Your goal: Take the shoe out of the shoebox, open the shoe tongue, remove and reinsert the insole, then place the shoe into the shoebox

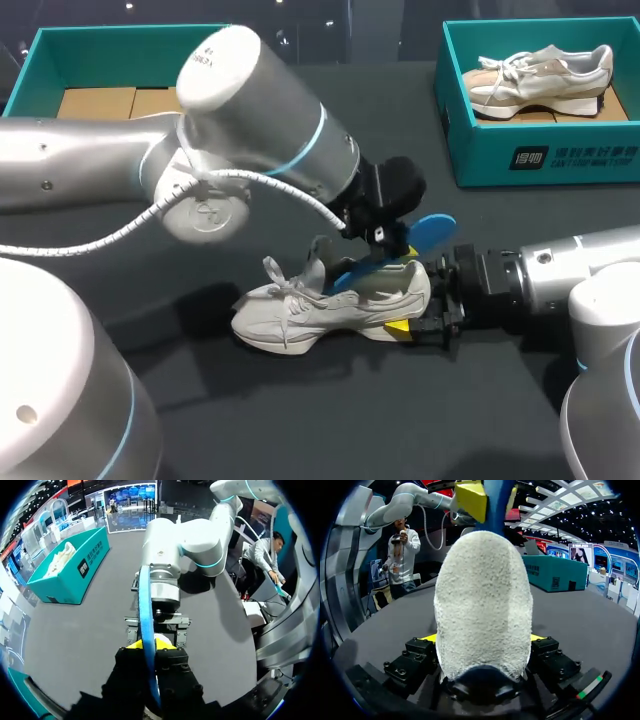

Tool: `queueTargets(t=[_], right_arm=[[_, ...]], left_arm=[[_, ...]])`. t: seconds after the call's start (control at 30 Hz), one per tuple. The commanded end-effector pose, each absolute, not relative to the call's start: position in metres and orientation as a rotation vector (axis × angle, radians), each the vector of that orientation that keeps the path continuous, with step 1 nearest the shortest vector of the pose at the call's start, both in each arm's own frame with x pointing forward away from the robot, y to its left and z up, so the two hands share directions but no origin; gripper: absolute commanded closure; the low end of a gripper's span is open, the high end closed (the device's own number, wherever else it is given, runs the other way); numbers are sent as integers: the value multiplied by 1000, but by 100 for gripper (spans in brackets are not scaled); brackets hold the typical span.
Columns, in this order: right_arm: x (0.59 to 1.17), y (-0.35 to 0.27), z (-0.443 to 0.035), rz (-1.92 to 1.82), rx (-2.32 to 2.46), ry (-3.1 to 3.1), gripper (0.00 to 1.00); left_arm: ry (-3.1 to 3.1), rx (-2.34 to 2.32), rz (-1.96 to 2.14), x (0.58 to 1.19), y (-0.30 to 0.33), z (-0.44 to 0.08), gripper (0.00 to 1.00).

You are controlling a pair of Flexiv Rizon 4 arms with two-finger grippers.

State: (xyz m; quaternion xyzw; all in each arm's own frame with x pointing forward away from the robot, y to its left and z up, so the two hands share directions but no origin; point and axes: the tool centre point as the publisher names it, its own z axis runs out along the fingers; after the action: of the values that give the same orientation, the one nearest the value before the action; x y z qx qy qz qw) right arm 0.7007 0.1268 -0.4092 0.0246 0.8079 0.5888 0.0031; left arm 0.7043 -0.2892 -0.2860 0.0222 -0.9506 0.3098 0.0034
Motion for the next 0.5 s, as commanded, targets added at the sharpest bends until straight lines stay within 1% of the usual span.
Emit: queueTargets(t=[0.03, 0.23, 0.5], right_arm=[[699, 128, -411, 1841, 80, 2536, 100], [699, 128, -411, 1841, 80, 2536, 100], [699, 128, -411, 1841, 80, 2536, 100]], left_arm=[[-2900, 22, 1037, 700, -278, -254, 100], [-2724, -36, 1186, 695, -285, -198, 100], [-2724, -36, 1186, 695, -285, -198, 100]])
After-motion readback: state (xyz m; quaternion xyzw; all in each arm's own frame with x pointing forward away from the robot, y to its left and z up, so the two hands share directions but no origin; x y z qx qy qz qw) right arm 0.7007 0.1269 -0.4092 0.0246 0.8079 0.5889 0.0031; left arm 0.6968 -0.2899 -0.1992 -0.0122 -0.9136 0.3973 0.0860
